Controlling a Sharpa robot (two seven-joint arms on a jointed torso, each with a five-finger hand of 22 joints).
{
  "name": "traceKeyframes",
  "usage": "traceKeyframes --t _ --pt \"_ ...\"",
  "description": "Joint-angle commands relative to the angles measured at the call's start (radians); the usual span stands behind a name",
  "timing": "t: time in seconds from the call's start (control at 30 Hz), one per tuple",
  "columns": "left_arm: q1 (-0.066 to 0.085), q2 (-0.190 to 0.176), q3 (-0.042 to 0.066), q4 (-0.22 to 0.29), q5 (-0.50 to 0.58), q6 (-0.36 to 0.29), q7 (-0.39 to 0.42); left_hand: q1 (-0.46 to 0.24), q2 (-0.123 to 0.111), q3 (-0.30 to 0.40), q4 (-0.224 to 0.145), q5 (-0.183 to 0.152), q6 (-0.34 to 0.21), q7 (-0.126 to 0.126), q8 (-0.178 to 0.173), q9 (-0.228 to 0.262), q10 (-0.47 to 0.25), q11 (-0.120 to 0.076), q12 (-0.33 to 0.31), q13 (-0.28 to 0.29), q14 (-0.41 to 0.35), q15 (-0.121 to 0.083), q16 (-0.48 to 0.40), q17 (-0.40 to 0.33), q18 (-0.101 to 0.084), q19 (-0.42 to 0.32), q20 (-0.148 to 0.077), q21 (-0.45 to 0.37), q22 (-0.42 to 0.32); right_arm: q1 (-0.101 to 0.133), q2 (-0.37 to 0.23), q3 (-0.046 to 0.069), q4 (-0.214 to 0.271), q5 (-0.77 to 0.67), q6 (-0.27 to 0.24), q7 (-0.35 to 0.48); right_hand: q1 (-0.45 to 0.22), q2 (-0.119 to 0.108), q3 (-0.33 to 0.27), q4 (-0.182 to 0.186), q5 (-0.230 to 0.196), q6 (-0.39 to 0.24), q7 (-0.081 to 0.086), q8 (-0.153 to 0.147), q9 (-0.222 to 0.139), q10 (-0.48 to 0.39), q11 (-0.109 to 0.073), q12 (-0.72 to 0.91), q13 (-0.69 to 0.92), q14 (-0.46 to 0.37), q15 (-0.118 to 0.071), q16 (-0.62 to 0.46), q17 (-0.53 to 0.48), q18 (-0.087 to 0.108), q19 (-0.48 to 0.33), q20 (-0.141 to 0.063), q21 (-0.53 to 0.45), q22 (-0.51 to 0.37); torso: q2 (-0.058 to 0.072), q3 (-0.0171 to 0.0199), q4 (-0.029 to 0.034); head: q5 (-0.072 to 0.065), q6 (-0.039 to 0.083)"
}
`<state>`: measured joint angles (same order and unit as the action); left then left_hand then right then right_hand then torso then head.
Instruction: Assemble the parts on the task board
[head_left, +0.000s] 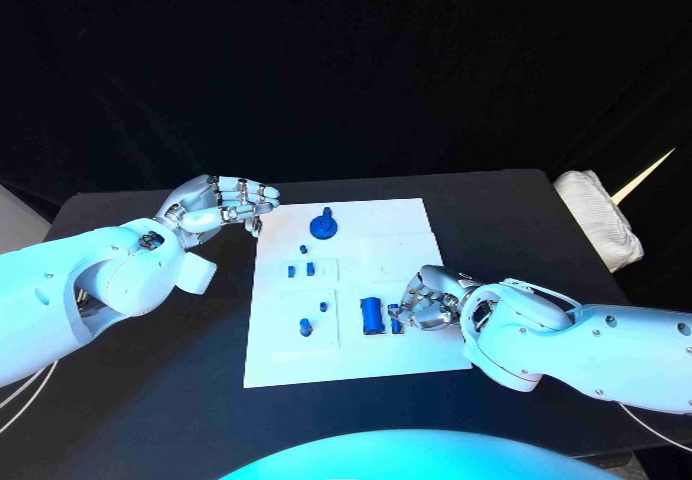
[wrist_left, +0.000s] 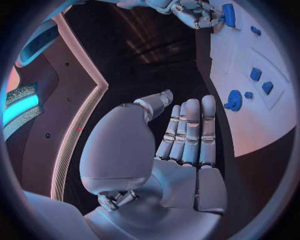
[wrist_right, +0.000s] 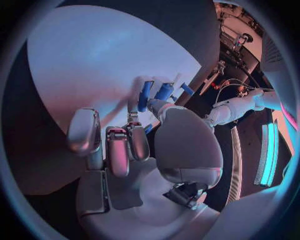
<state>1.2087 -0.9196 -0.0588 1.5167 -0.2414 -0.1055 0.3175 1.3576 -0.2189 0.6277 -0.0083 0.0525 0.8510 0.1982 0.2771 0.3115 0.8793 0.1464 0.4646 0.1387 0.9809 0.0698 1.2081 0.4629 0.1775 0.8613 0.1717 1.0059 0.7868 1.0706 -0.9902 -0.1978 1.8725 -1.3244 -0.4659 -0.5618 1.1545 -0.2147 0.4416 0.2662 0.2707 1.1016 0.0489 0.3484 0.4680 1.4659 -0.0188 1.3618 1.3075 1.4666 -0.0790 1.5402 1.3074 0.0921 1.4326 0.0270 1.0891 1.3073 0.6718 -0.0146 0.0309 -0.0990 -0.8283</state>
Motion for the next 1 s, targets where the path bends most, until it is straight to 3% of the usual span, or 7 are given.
traceKeyframes --t 0.03,0.37,0.5,0.6,0.8,0.87,1.0 --pt "0.0 0.001 0.001 0.003 -0.002 0.016 0.004 0.0 0.007 -0.006 0.002 0.003 0.004 0.003 0.003 0.001 -0.008 -0.002 0.006 0.002 -0.003 0.003 -0.002 -0.001 0.007 0.006 -0.001 -0.003 -0.001 -0.005 -0.001 -0.001 0.01 -0.026 -0.016 0.018 -0.006 -0.012 -0.013 0.0 -0.011 0.003 0.001 0.006 -0.001 0.044 -0.006 -0.006 0.141 0.089 -0.005 0.003 0.19 -0.005 0.002 -0.001 -0.009 0.042 0.0 0.0003 -0.0003 0.001 0.001" --pt "0.0 0.001 0.001 0.0 -0.003 0.015 0.003 -0.002 0.009 -0.006 0.004 0.003 0.003 0.003 0.004 0.002 -0.008 -0.002 0.008 0.002 -0.003 0.003 -0.002 -0.001 0.007 0.006 -0.001 -0.004 -0.001 -0.006 -0.031 -0.001 0.025 -0.023 -0.167 0.117 -0.067 -0.038 -0.148 0.023 0.062 -0.046 0.021 -0.021 -0.015 0.017 0.012 -0.079 0.106 0.08 0.008 -0.015 0.148 0.006 -0.02 0.009 -0.09 0.013 0.0 0.001 -0.0011 0.001 0.003" --pt "0.0 0.001 0.001 -0.001 -0.003 0.016 0.003 -0.002 0.009 -0.006 0.004 0.003 0.003 0.003 0.004 0.002 -0.008 -0.002 0.008 0.002 -0.003 0.003 -0.002 -0.001 0.007 0.006 -0.001 -0.004 -0.001 -0.006 -0.043 -0.001 0.017 -0.025 -0.201 0.173 0.028 -0.024 -0.187 0.007 0.09 -0.134 0.056 -0.082 -0.038 0.005 0.041 -0.094 0.1 0.08 0.032 -0.018 0.145 0.008 -0.025 0.027 -0.116 0.005 0.0 0.0013 -0.0017 0.001 0.003" --pt "0.0 0.001 0.001 -0.002 -0.003 0.016 0.003 -0.002 0.009 -0.006 0.004 0.003 0.003 0.003 0.004 0.002 -0.008 -0.002 0.008 0.002 -0.003 0.003 -0.002 -0.001 0.007 0.006 -0.001 -0.004 -0.001 -0.006 -0.047 -0.002 0.008 -0.028 -0.196 0.2 0.097 -0.015 -0.191 -0.004 0.07 -0.131 0.061 -0.094 -0.043 0.002 0.045 -0.089 0.102 0.081 0.037 -0.015 0.149 0.008 -0.022 0.034 -0.112 0.01 0.0 0.0005 -0.0013 0.0 0.003" --pt "0.0 0.001 0.001 -0.002 -0.003 0.016 0.004 -0.002 0.009 -0.006 0.004 0.003 0.003 0.003 0.004 0.002 -0.008 -0.002 0.008 0.002 -0.003 0.003 -0.002 -0.001 0.007 0.006 -0.001 -0.004 -0.001 -0.021 -0.043 -0.002 -0.004 -0.031 -0.167 0.259 0.22 0.016 -0.137 -0.043 -0.05 -0.12 0.066 -0.118 -0.056 0.0 0.048 -0.083 0.104 0.082 0.039 -0.011 0.158 0.007 -0.018 0.037 -0.106 0.018 0.001 0.0006 0.0001 0.0 0.001" --pt "0.0 0.001 0.001 -0.002 -0.003 0.016 0.003 -0.002 0.009 -0.006 0.004 0.003 0.003 0.003 0.004 0.002 -0.008 -0.002 0.008 0.002 -0.003 0.003 -0.002 -0.001 0.007 0.006 -0.001 -0.004 -0.001 -0.026 -0.039 -0.002 -0.009 -0.032 -0.153 0.277 0.293 0.032 -0.062 -0.084 -0.061 -0.108 0.068 -0.129 -0.068 -0.002 0.048 -0.08 0.105 0.083 0.037 -0.009 0.164 0.006 -0.016 0.035 -0.098 0.024 0.001 0.0011 0.0006 0.0 0.0" --pt "0.0 0.001 0.001 -0.002 -0.003 0.016 0.003 -0.001 0.011 -0.005 0.005 0.003 0.003 0.003 0.003 0.002 -0.008 -0.003 0.01 0.002 -0.003 0.003 -0.001 -0.002 0.007 0.007 -0.001 -0.005 -0.002 -0.034 -0.032 -0.002 -0.016 -0.033 -0.123 0.299 0.317 0.037 0.025 -0.121 -0.058 -0.076 0.066 -0.134 -0.08 0.001 0.047 -0.073 0.107 0.084 0.037 -0.007 0.169 0.004 -0.014 0.034 -0.087 0.034 0.0 0.0004 0.0015 0.002 -0.001"
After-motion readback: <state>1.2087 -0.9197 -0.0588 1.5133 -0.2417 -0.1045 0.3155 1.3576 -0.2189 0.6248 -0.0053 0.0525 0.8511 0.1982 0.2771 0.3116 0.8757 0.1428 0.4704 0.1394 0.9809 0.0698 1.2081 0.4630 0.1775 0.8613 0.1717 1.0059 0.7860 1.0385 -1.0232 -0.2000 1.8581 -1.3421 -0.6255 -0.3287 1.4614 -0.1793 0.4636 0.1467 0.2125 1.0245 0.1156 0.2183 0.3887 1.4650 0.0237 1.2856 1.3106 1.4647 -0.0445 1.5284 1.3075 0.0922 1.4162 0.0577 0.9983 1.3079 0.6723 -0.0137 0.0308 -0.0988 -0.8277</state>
